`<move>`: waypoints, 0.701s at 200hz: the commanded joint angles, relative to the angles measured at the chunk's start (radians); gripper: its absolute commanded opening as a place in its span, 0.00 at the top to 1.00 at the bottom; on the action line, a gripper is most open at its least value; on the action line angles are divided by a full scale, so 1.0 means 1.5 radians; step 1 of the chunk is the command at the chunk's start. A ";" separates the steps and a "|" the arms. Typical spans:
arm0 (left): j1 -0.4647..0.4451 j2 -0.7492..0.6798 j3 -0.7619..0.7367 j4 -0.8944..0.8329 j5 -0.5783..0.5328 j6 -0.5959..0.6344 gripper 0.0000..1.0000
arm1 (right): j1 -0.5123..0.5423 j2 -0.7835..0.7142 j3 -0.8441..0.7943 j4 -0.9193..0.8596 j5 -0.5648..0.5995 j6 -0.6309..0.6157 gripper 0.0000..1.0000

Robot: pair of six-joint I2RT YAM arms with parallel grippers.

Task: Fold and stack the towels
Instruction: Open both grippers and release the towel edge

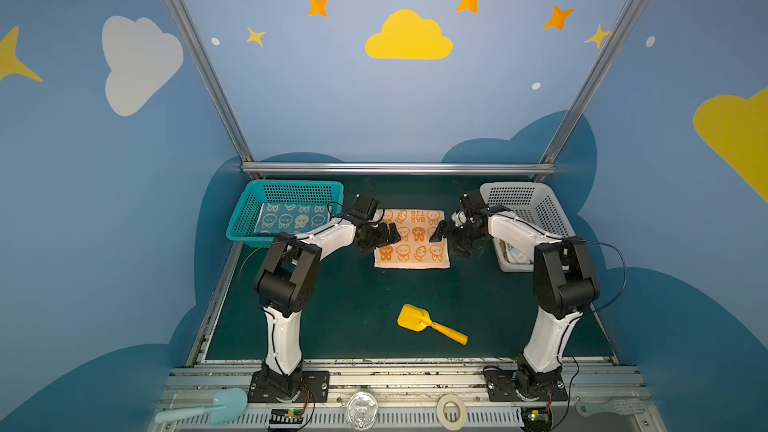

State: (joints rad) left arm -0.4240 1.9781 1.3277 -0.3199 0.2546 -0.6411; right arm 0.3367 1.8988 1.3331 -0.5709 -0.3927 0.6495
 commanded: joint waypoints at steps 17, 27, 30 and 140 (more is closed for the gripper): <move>-0.003 -0.002 -0.030 0.028 0.008 -0.007 0.01 | 0.003 0.021 -0.024 0.028 -0.019 0.004 0.14; -0.003 -0.003 -0.040 0.031 0.007 -0.007 0.01 | 0.003 0.027 -0.027 0.027 -0.021 0.001 0.14; -0.003 -0.004 -0.043 0.031 0.007 -0.007 0.01 | 0.003 0.029 -0.028 0.027 -0.021 0.000 0.14; -0.009 -0.083 -0.135 0.036 -0.004 0.002 0.01 | 0.003 -0.014 -0.094 0.015 0.005 -0.035 0.14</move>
State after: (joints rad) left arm -0.4332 1.8957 1.1606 -0.1875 0.2546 -0.6399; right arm 0.3344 1.9030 1.2186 -0.4671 -0.4248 0.6281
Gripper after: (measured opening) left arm 0.994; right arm 0.858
